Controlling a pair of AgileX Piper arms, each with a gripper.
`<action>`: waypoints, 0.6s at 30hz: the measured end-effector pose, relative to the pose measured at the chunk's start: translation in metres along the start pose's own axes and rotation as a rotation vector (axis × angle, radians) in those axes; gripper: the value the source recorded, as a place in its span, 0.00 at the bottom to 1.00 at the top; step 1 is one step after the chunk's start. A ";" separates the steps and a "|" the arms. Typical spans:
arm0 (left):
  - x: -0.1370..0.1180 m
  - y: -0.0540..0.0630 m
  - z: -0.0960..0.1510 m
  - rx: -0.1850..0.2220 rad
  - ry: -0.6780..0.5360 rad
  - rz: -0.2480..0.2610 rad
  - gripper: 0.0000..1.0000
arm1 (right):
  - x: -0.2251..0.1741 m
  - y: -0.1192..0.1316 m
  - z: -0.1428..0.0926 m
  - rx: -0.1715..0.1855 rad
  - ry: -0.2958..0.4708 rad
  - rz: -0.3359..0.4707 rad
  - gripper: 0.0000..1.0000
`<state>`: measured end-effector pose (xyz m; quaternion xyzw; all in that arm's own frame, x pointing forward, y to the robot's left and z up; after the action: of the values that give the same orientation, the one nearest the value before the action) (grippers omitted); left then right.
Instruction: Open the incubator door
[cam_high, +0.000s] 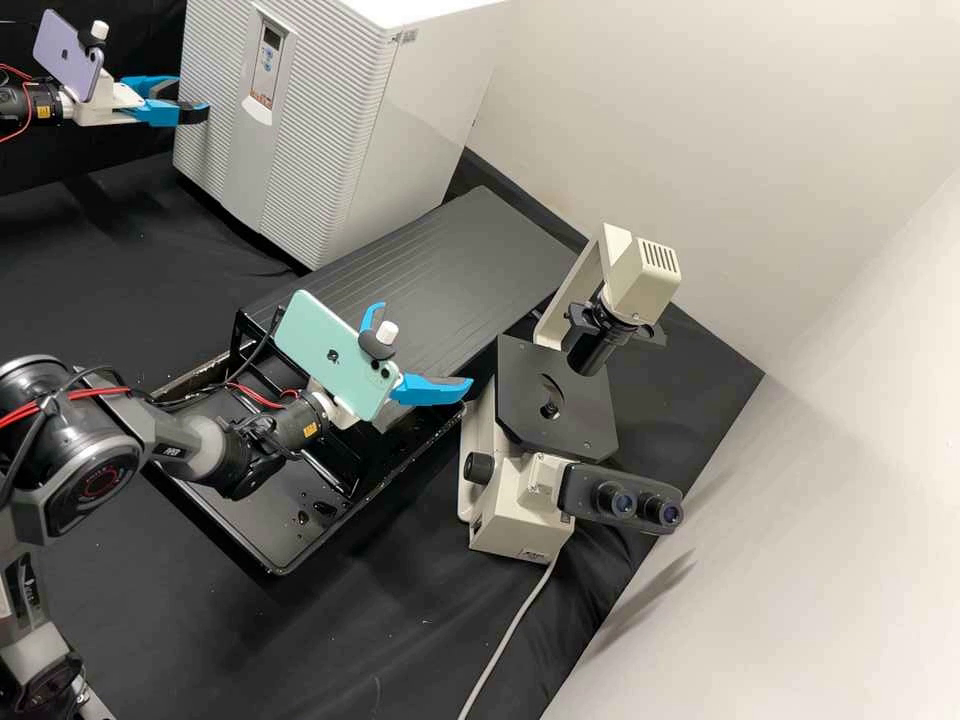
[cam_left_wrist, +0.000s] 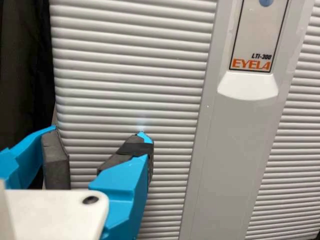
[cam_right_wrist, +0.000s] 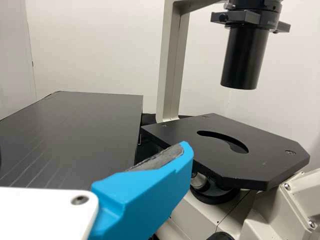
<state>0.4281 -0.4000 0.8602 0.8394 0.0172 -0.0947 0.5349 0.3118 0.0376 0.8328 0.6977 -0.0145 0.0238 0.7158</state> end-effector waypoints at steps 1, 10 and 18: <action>0.000 0.000 0.000 0.000 0.000 0.000 0.00 | 0.000 0.000 0.000 0.000 0.000 0.000 1.00; -0.002 0.000 0.000 -0.006 0.006 0.003 0.00 | 0.000 0.000 0.000 0.000 0.000 0.000 1.00; -0.002 0.001 -0.001 -0.009 0.011 0.006 0.00 | 0.000 0.000 0.000 0.000 0.000 0.000 1.00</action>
<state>0.4260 -0.3993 0.8619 0.8377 0.0180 -0.0886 0.5386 0.3118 0.0376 0.8328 0.6977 -0.0145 0.0238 0.7158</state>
